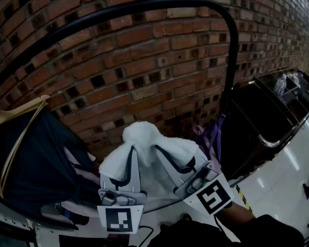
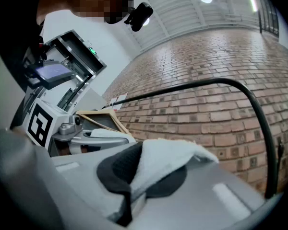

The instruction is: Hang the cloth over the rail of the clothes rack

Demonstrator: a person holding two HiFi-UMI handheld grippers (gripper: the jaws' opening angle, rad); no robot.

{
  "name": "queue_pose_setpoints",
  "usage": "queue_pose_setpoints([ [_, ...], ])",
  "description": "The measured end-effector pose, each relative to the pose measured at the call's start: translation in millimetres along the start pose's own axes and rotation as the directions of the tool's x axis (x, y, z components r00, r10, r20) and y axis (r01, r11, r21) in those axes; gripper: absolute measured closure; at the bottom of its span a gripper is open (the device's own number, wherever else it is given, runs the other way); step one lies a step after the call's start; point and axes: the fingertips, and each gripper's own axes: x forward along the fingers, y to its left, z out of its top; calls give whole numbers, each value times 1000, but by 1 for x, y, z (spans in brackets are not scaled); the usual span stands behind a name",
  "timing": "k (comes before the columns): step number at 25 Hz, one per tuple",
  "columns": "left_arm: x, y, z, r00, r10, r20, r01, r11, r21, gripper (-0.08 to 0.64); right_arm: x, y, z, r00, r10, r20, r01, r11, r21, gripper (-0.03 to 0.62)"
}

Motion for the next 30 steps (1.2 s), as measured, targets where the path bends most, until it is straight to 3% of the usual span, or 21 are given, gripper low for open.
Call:
queue_pose_setpoints([
  [4,-5,14,47,999,-6,45,5,999,35,541,2,1,42,999,45,18,-44,998,-36,577],
  [10,12,40,133,979,-48,200,14,985,169,541,24,-21,116,988,95,124,-70,978,-198,577],
  [13,22,53,180,954,-80,289,9,971,241,541,38,-33,162,972,122,200,-58,953,-298,577],
  [16,35,69,227,927,-109,358,-15,945,327,541,52,-42,205,954,159,254,-39,906,-422,577],
  [18,47,84,257,918,-116,380,-56,910,412,541,66,-52,233,945,179,274,-16,862,-507,577],
  [20,65,107,286,924,-92,372,-124,847,517,541,89,-72,262,946,175,273,12,823,-568,577],
  [22,87,138,306,938,-20,345,-196,792,578,541,116,-99,280,960,126,248,32,835,-549,577],
  [24,112,168,320,948,64,313,-247,768,591,541,147,-124,296,968,104,227,36,842,-538,577],
  [25,125,181,328,948,90,306,-265,757,597,541,164,-135,303,972,105,210,33,825,-564,577],
  [28,170,212,350,946,118,301,-295,696,655,541,225,-166,308,994,84,75,-14,753,-658,577],
  [30,199,232,338,961,161,225,-275,646,712,541,262,-180,287,995,64,-73,-97,726,-681,577],
])
